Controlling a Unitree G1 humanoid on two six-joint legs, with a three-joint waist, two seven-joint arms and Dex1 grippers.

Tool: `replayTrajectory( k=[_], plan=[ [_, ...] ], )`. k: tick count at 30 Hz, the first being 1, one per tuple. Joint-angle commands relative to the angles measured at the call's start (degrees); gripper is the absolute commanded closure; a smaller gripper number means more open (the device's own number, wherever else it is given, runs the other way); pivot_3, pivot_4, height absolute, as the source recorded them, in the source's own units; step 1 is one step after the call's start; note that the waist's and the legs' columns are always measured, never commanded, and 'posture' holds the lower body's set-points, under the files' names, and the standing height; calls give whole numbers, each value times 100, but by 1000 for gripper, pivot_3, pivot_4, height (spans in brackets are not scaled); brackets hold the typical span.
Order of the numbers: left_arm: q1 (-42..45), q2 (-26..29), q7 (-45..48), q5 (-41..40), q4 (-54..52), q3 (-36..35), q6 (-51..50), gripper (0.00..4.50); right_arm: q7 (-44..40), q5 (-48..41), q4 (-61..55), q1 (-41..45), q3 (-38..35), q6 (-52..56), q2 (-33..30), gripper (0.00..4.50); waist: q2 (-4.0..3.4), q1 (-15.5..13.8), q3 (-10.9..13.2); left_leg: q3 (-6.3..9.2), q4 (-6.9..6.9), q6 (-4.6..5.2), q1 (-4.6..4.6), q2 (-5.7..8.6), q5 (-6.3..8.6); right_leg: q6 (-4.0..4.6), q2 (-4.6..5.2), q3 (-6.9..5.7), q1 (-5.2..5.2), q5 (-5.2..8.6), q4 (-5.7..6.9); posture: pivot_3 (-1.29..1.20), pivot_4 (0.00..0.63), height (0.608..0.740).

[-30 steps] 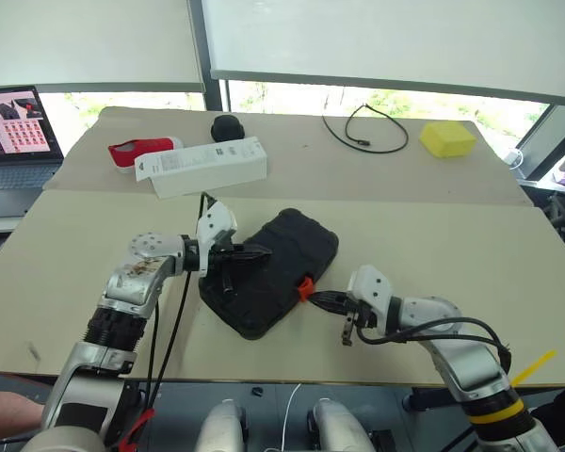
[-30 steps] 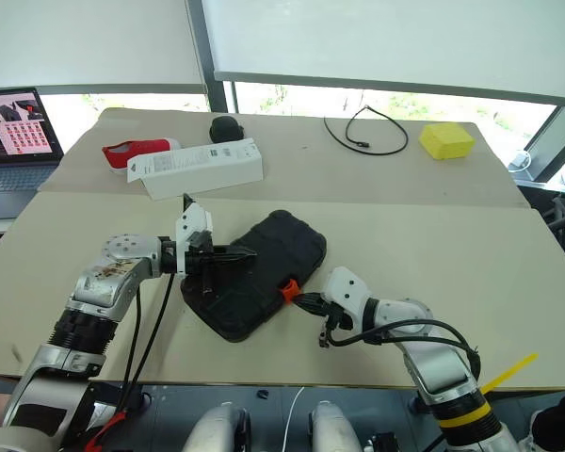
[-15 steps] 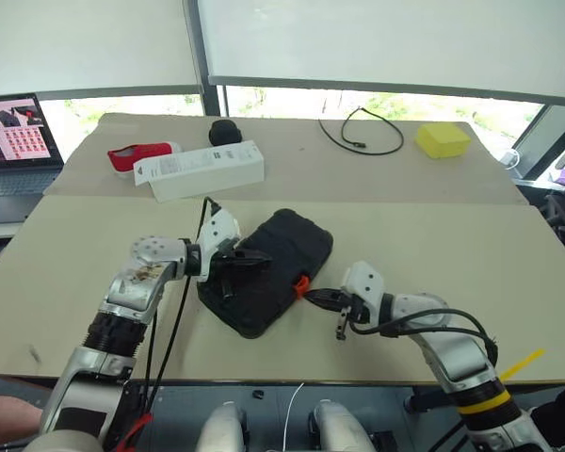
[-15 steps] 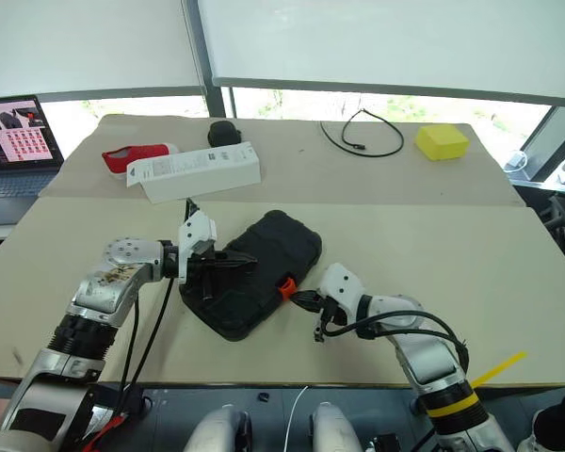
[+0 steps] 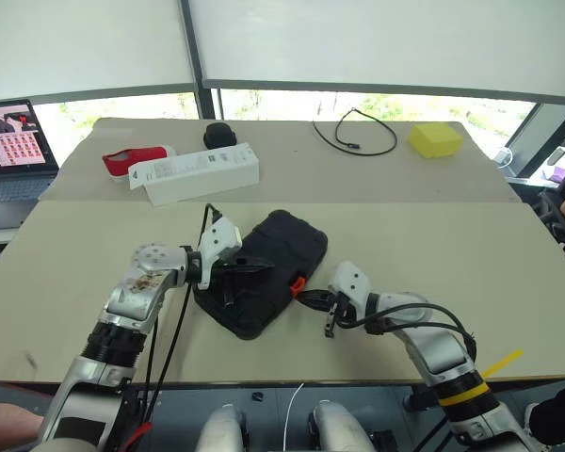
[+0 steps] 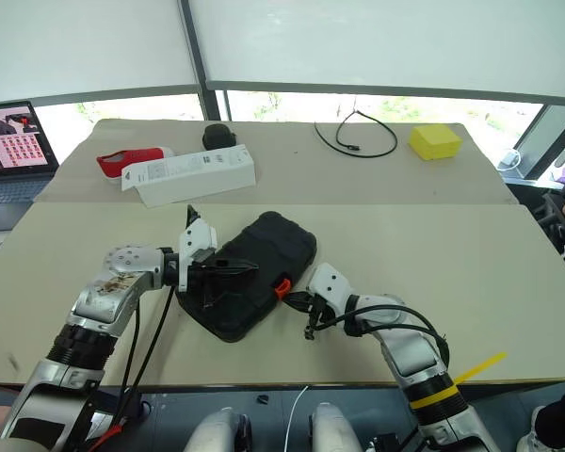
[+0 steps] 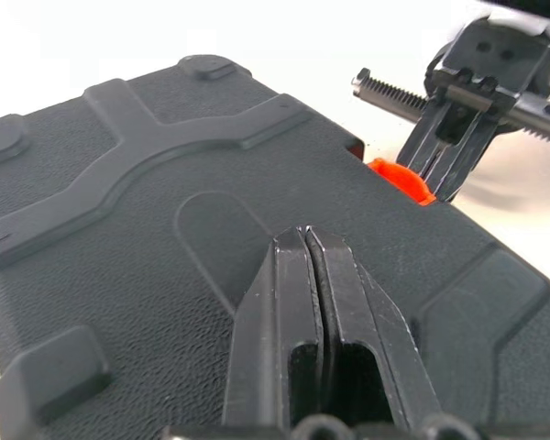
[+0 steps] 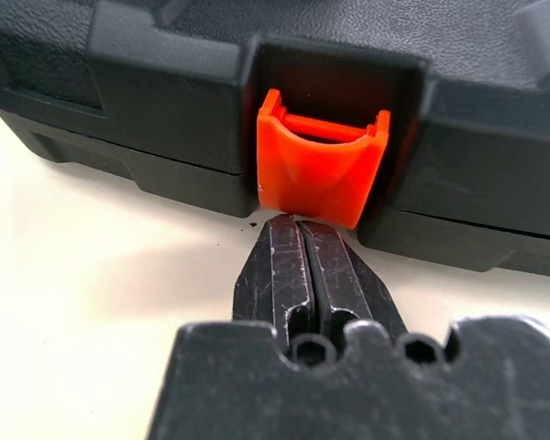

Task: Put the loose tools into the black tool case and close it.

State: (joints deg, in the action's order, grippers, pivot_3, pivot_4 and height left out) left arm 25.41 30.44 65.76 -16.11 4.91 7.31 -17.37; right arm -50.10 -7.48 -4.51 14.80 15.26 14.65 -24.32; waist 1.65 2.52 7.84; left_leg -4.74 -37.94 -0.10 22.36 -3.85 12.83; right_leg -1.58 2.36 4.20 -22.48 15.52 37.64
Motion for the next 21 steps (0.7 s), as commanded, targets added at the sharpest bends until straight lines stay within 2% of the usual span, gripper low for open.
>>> replayTrajectory(
  k=[1,2,6,7,9,12,13,17,21],
  plan=[
    [-658,64,75,-496,-106,-549,151,3783,-310,-571,-882,-268,-570,-53,-396,3921,-2,8,0,0,8,0,4,1,0,6,1,4,-6,-2,-1,0,150,740],
    [-773,162,62,-566,-212,-730,213,3434,-360,-682,-993,-378,-693,-47,-510,3716,-1,7,1,1,15,0,3,0,1,22,3,4,-6,-9,-1,0,150,740],
    [-1624,782,-116,-809,-711,-1832,357,2077,-665,-868,-1148,-945,-1343,-476,-1123,2391,1,21,2,0,31,-4,8,-3,7,34,2,1,-18,1,-8,0,150,740],
    [-1814,886,-227,-829,-777,-2047,351,1652,-731,-857,-1086,-1041,-1464,-676,-1237,1876,4,23,7,0,43,-5,6,-2,8,38,3,2,-19,6,-10,0,150,740],
    [-2232,1136,-234,-900,-877,-2342,254,1034,-903,-896,-890,-1156,-1657,-1045,-1395,1317,17,1,15,-2,53,-5,15,-1,8,40,9,0,-37,9,-11,0,150,740],
    [-3302,1266,-359,-702,-917,-3111,752,16,-1315,-960,-72,-1158,-2114,-1849,-1703,273,20,0,17,-8,54,-5,16,-1,8,37,13,0,-45,13,-14,0,150,740],
    [-3567,1278,-447,-666,-955,-3280,776,0,-1464,-979,206,-1116,-2214,-2192,-1753,24,22,5,19,-13,55,-6,15,-1,8,40,17,1,-46,14,-18,0,150,740],
    [-4050,1208,-621,-497,-944,-3500,1301,0,-1890,-1089,915,-945,-2311,-2676,-1900,24,63,-81,43,-14,69,-6,43,-2,7,43,23,-12,-59,10,-50,0,150,740],
    [-4237,1067,-867,-488,-997,-3593,1555,0,-1961,-1156,1398,-615,-2352,-2777,-1862,24,63,-173,45,-19,68,-7,53,-2,7,44,29,-13,-68,7,-55,0,150,740]
  ],
)
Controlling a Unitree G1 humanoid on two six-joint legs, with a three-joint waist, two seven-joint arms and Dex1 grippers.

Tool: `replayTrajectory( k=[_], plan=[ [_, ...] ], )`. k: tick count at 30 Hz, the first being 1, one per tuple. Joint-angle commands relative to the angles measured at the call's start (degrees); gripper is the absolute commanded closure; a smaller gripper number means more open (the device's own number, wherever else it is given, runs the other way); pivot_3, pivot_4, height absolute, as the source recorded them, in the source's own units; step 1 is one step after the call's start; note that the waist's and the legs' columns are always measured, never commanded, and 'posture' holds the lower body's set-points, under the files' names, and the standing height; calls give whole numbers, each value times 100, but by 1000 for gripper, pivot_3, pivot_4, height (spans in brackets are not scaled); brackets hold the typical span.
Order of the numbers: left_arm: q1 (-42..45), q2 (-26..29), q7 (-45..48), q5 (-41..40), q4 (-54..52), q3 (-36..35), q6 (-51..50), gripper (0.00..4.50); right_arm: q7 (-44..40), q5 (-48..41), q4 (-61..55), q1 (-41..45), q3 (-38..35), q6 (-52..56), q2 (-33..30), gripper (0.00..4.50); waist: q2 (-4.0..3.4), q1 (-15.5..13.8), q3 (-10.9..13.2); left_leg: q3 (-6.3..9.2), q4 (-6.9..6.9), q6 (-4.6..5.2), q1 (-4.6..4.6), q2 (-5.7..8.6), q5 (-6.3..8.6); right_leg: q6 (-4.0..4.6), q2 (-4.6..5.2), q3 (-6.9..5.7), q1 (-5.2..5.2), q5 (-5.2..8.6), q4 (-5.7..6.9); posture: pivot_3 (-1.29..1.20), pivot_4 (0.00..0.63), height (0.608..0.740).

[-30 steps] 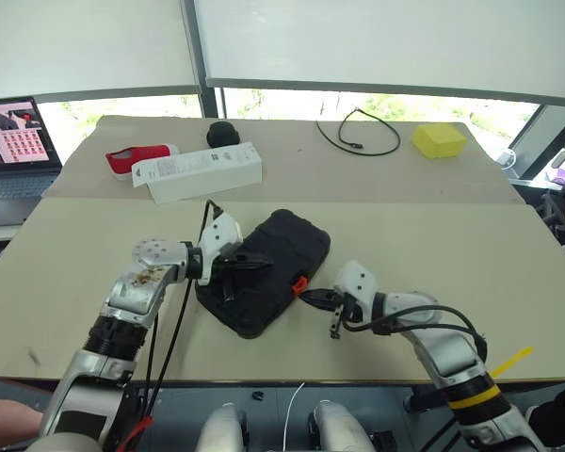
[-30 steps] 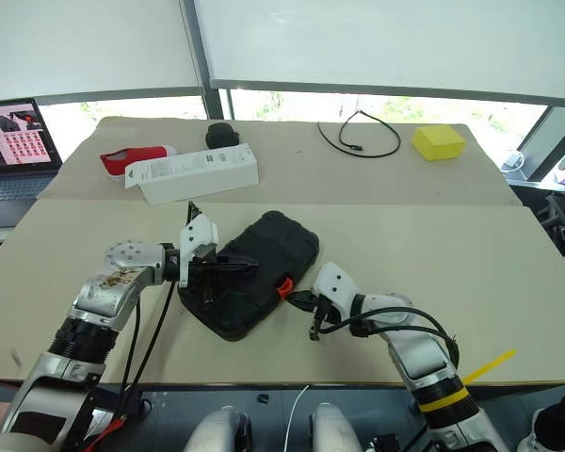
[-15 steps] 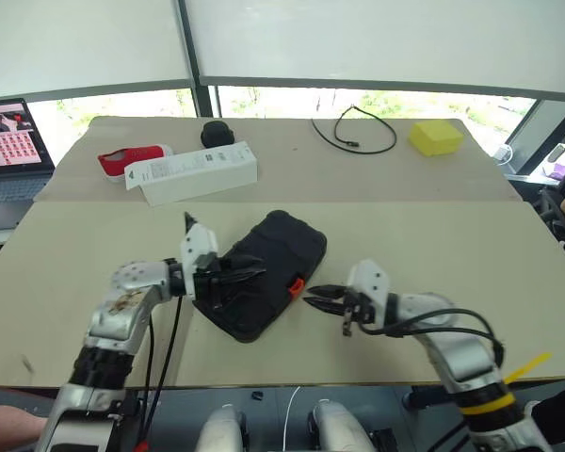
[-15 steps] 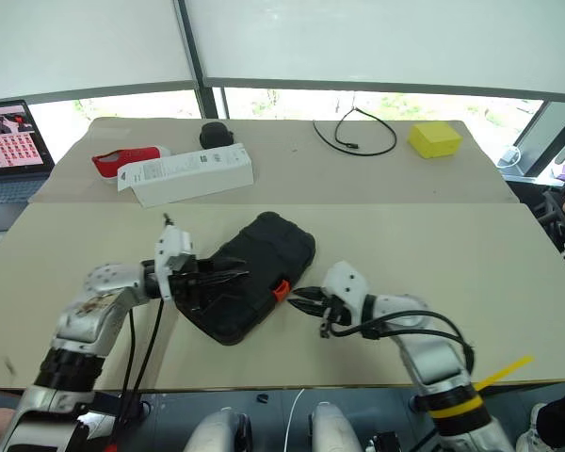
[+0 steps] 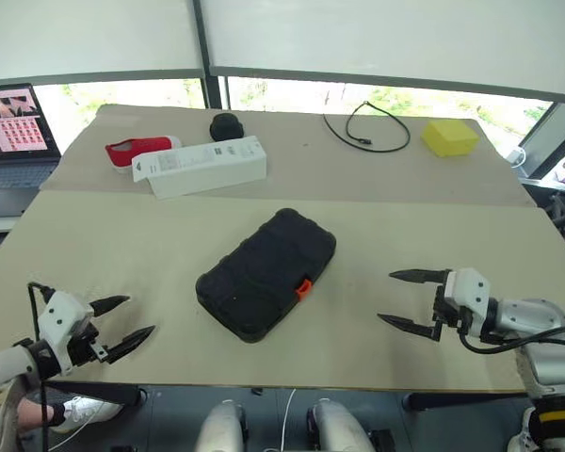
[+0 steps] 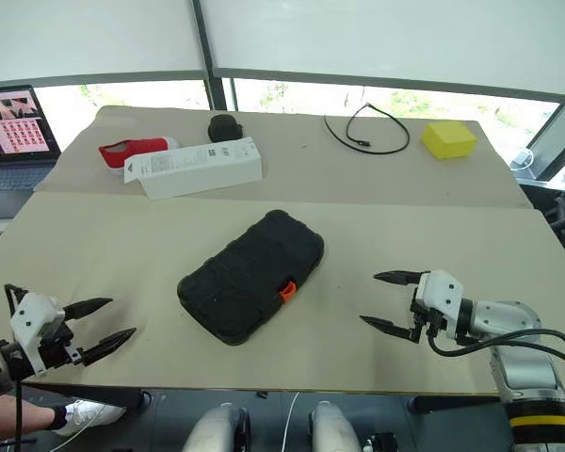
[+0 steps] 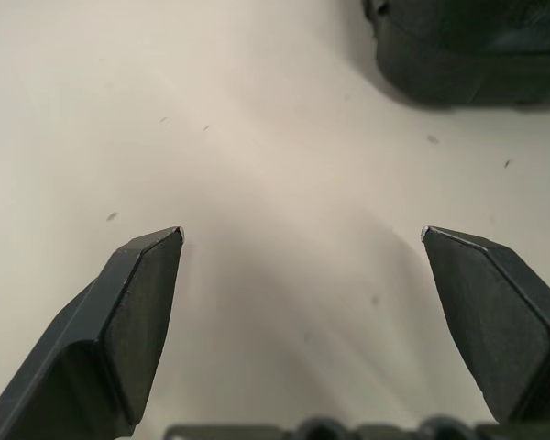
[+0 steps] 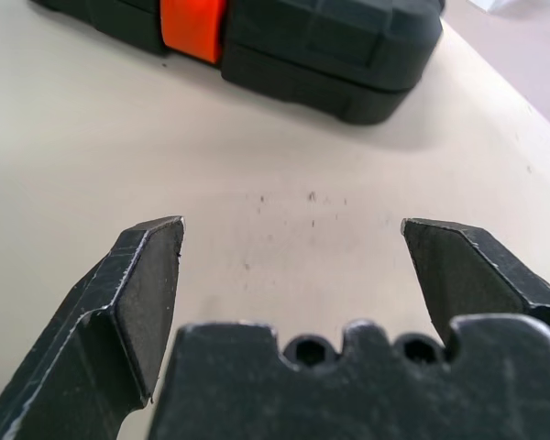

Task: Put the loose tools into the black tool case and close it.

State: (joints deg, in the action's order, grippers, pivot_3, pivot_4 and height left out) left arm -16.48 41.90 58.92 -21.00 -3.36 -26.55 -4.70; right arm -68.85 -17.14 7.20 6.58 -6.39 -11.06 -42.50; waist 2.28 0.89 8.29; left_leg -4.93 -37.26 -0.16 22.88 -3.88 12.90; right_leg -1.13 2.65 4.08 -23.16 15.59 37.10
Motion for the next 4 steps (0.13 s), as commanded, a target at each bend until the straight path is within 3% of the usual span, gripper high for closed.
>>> replayTrajectory(
  k=[1,4],
  plan=[
    [-53,-88,-202,-4,-168,-203,335,0,-107,-174,270,245,-167,-261,-36,24,0,-20,0,-1,0,0,1,0,0,0,1,0,-1,0,-1,0,150,740],
    [-45,-82,-209,13,-123,-172,451,0,-115,-151,348,375,-74,-327,61,24,1,-23,0,0,1,0,7,-1,0,1,-1,-3,-3,0,-1,0,150,740]
  ],
)
